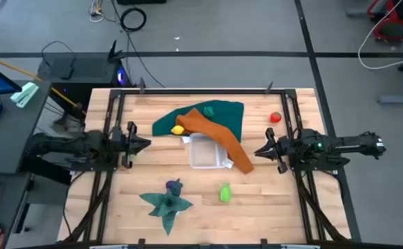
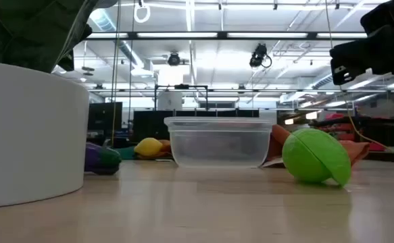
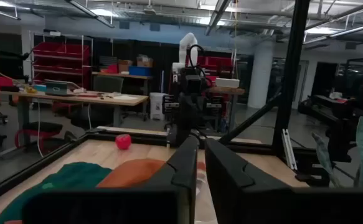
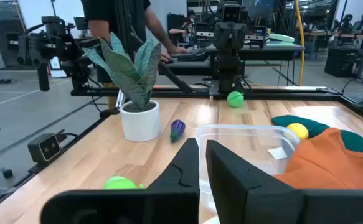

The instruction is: Pick and placing Produce into tupperware

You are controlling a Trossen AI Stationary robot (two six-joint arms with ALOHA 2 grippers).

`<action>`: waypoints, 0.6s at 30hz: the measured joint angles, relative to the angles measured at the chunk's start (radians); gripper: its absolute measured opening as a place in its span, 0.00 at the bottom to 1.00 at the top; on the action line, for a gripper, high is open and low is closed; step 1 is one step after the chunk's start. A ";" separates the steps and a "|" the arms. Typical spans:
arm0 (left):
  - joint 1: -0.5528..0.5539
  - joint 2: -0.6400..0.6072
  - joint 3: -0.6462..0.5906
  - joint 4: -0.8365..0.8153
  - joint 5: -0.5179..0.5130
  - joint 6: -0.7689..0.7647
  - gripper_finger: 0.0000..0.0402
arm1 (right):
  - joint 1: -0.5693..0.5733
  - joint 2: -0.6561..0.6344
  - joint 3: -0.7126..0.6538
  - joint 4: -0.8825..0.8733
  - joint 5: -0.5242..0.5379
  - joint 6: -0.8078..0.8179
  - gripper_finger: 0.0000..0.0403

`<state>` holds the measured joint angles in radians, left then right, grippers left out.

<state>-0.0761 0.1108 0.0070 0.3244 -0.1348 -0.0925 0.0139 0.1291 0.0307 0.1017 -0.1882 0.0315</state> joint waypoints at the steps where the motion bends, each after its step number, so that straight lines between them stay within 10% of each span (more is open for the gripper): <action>1: 0.000 0.000 0.000 0.000 0.000 0.000 0.10 | 0.000 0.000 0.000 0.000 0.000 0.000 0.00; 18: 0.000 0.000 0.000 0.000 0.000 0.000 0.09 | 0.000 0.000 0.000 0.000 0.000 0.000 0.00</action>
<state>-0.0761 0.1110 0.0069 0.3242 -0.1349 -0.0923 0.0143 0.1295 0.0307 0.1013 -0.1879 0.0315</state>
